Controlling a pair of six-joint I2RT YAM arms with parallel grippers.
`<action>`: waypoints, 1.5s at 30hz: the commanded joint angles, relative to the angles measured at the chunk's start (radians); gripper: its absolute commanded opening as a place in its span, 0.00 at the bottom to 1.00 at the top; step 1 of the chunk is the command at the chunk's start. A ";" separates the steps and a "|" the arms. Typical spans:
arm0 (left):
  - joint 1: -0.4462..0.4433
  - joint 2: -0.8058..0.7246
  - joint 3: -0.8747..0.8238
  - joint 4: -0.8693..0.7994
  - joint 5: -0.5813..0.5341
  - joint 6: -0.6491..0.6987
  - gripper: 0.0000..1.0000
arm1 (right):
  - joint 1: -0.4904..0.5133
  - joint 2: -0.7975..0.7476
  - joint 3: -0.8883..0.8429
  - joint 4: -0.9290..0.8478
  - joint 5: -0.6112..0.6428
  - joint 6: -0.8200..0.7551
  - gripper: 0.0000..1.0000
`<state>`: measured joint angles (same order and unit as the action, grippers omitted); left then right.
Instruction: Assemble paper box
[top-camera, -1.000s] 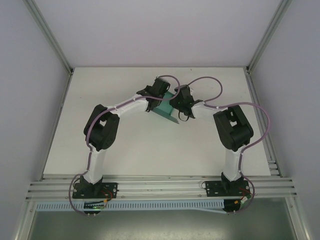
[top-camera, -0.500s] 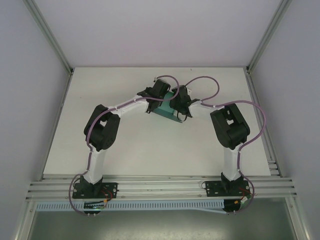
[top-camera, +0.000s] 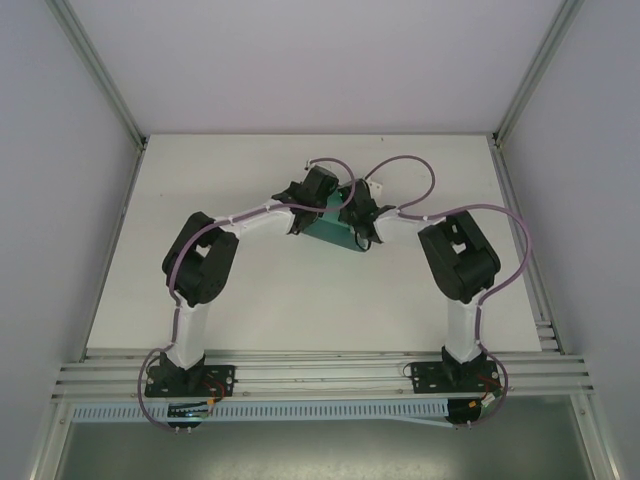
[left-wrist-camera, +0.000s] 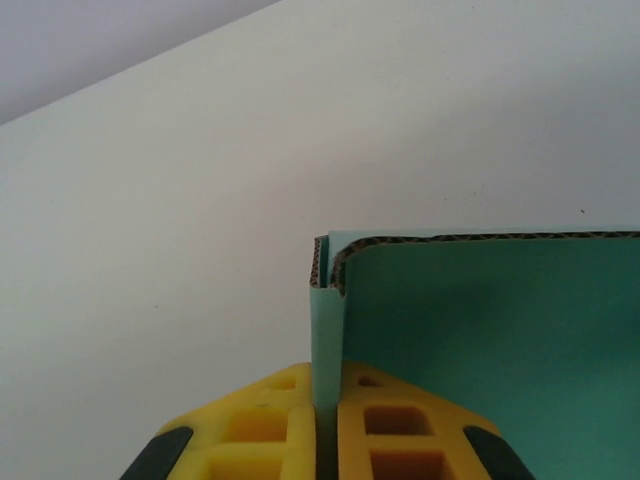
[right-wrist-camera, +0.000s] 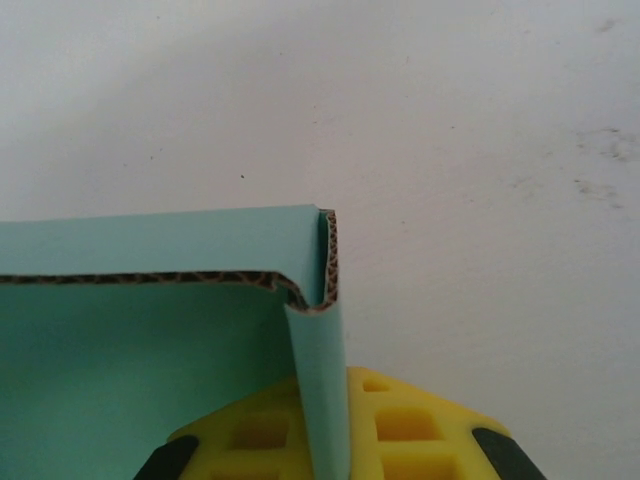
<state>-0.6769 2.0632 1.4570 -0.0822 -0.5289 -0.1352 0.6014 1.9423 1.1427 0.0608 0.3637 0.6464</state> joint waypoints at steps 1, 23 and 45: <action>0.004 0.006 -0.061 0.083 -0.044 0.014 0.10 | 0.021 -0.079 -0.074 0.125 0.172 -0.069 0.00; 0.047 -0.020 -0.149 0.191 0.081 -0.056 0.22 | 0.079 -0.129 -0.196 0.253 0.167 -0.186 0.00; 0.103 0.064 -0.050 -0.112 -0.383 -0.147 0.11 | 0.090 -0.193 -0.232 0.152 0.282 -0.166 0.00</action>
<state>-0.6697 2.0777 1.3937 -0.0231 -0.5945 -0.2260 0.7013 1.8111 0.9333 0.3119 0.5243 0.4801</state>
